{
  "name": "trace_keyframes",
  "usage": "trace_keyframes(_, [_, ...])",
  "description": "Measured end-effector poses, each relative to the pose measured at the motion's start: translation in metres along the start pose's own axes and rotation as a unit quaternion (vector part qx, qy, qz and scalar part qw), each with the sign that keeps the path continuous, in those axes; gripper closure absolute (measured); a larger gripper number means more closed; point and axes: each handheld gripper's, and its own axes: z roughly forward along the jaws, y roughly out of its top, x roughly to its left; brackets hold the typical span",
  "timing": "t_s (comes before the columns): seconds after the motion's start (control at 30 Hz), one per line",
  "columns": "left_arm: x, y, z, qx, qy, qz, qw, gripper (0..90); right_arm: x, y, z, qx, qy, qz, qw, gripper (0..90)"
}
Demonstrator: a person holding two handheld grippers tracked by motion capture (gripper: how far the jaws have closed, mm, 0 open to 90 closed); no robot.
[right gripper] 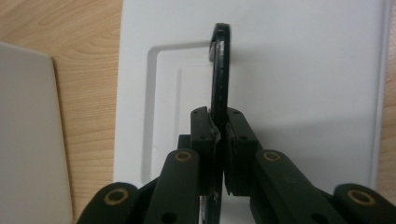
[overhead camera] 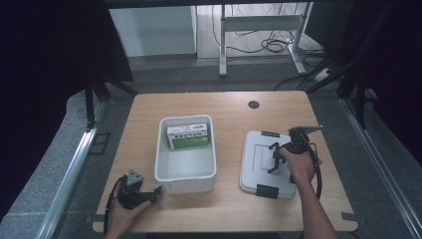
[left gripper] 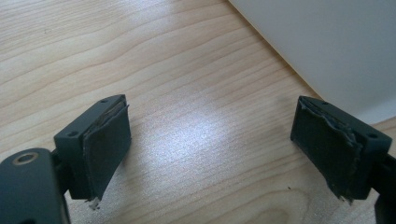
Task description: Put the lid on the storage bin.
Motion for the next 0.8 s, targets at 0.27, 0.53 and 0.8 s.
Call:
trace_keyframes(0.27, [0.0, 0.0, 0.0, 0.0, 0.0, 0.001, 1.0, 12.1, 0.0, -0.002, -0.008, -0.004, 0.005, 0.007, 1.0, 84.8])
trace_keyframes(0.53, [0.0, 0.0, 0.0, 0.0, -0.001, 0.001, 1.0, 12.1, 0.004, 0.001, -0.028, -0.017, 0.015, 0.003, 0.9997, 84.8])
trace_keyframes(0.8, [0.0, 0.0, 0.0, 0.0, -0.001, 0.001, 1.0, 12.1, 0.013, 0.001, -0.047, -0.026, 0.028, -0.011, 0.9992, 84.8])
